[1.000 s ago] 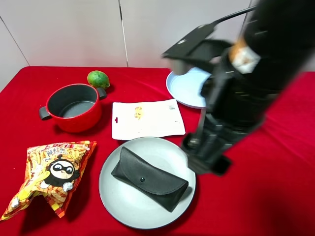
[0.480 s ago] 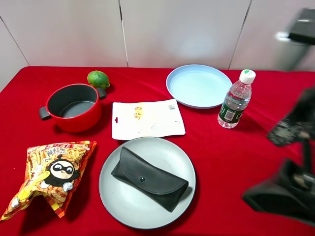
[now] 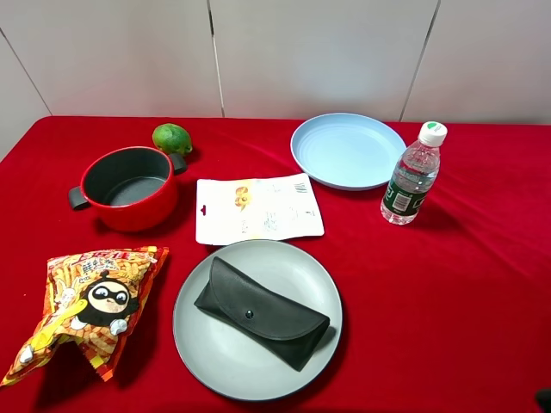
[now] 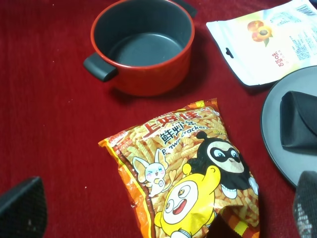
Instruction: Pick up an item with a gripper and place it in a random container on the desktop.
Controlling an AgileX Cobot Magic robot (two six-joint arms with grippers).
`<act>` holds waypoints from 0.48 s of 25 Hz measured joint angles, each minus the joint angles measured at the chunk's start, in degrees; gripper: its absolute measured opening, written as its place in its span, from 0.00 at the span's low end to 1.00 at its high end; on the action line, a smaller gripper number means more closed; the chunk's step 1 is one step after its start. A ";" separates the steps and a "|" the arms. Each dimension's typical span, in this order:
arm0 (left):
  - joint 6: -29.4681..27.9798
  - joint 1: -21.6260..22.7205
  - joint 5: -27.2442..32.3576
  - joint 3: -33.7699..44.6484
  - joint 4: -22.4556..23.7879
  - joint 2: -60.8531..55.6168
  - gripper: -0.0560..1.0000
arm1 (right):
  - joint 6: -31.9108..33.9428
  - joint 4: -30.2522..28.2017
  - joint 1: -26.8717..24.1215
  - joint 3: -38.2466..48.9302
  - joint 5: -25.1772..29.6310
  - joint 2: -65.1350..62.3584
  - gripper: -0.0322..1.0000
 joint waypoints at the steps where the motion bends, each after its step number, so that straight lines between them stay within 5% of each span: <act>1: 0.00 0.00 0.00 0.00 0.00 0.00 1.00 | 0.00 0.00 -2.83 1.13 -0.18 -2.19 0.70; 5: 0.00 0.00 0.00 0.00 0.00 0.00 1.00 | 0.07 -0.05 -16.37 3.82 -2.48 -9.11 0.70; 7: 0.00 0.00 0.00 0.00 0.00 0.00 1.00 | 0.07 -0.05 -27.47 4.74 -5.02 -14.07 0.70; 8: 0.00 0.00 0.00 0.00 0.00 0.00 1.00 | 0.07 -0.05 -27.47 4.74 -5.02 -14.07 0.70; 12: 0.00 0.00 0.00 0.00 0.00 0.00 1.00 | 0.03 0.00 -42.09 6.59 -9.13 -21.52 0.70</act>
